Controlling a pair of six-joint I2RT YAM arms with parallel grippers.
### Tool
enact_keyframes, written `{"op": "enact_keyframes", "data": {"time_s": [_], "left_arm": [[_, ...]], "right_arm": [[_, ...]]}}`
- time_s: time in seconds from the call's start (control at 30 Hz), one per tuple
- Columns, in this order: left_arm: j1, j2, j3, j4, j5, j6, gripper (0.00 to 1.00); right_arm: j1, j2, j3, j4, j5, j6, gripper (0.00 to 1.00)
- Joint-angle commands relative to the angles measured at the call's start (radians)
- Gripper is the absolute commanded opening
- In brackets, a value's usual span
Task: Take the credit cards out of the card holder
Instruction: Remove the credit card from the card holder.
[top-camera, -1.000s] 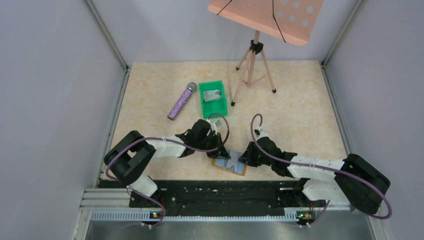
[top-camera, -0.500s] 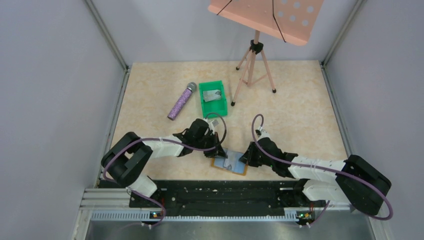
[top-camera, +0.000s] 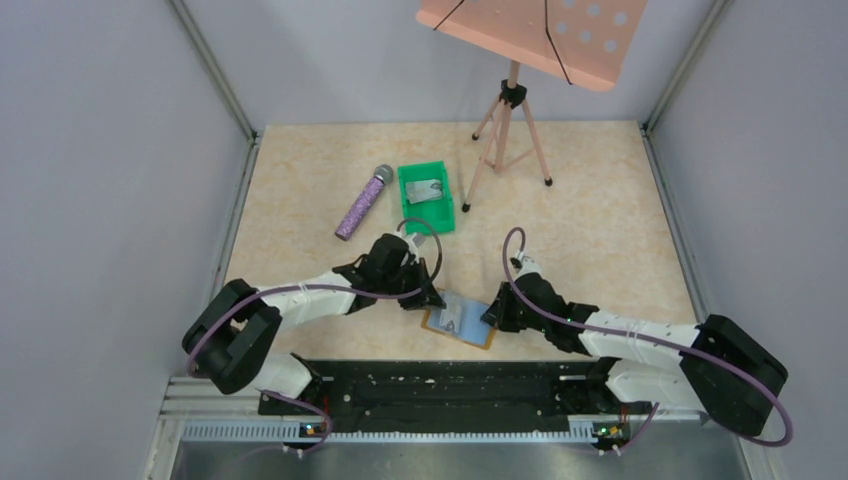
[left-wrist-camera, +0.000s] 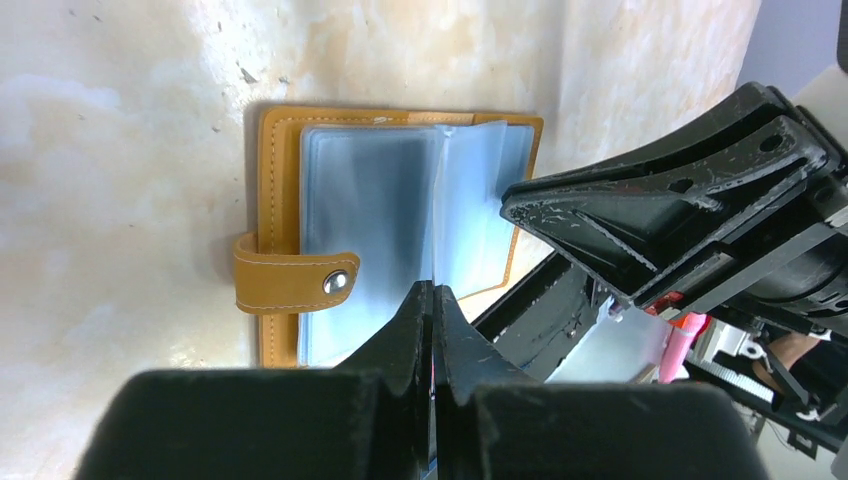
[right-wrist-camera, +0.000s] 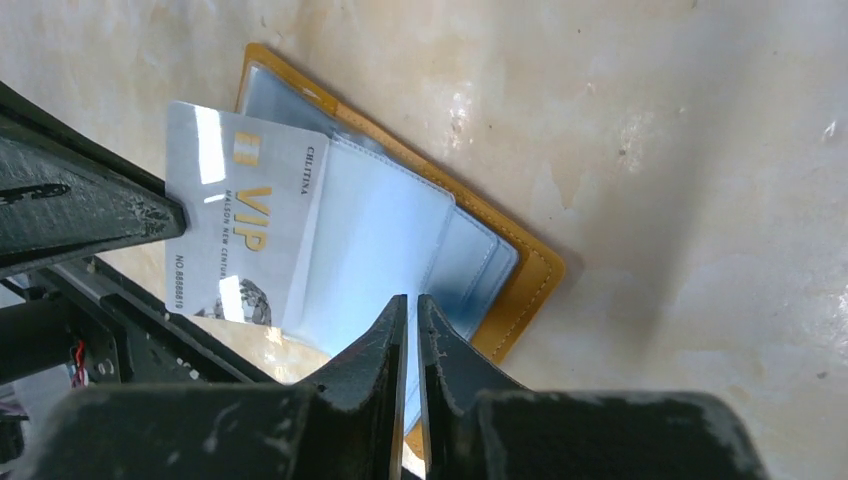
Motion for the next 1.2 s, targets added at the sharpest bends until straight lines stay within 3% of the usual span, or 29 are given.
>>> {"op": "enact_keyframes", "data": {"time_s": [0.0, 0.13, 0.4, 0.63, 1.03, 1.17], "left_arm": [[0.013, -0.076, 0.003, -0.015, -0.057, 0.003, 0.00], [0.018, -0.122, -0.005, -0.034, -0.097, -0.016, 0.00], [0.020, -0.275, -0.049, -0.009, -0.161, -0.104, 0.00], [0.018, -0.437, -0.142, 0.202, -0.136, -0.202, 0.00], [0.017, -0.526, -0.231, 0.426, -0.088, -0.249, 0.00], [0.017, -0.514, -0.238, 0.455, -0.068, -0.251, 0.00]], "right_arm": [[-0.009, -0.057, 0.063, -0.046, 0.022, -0.065, 0.09], [-0.009, -0.106, 0.077, -0.033, 0.005, -0.080, 0.15], [-0.008, -0.203, 0.024, 0.149, -0.083, -0.038, 0.40], [-0.009, -0.206, -0.031, 0.393, -0.173, 0.074, 0.62], [-0.009, -0.093, -0.053, 0.704, -0.288, 0.166, 0.63], [-0.009, -0.061, -0.051, 0.759, -0.304, 0.166, 0.53]]}}
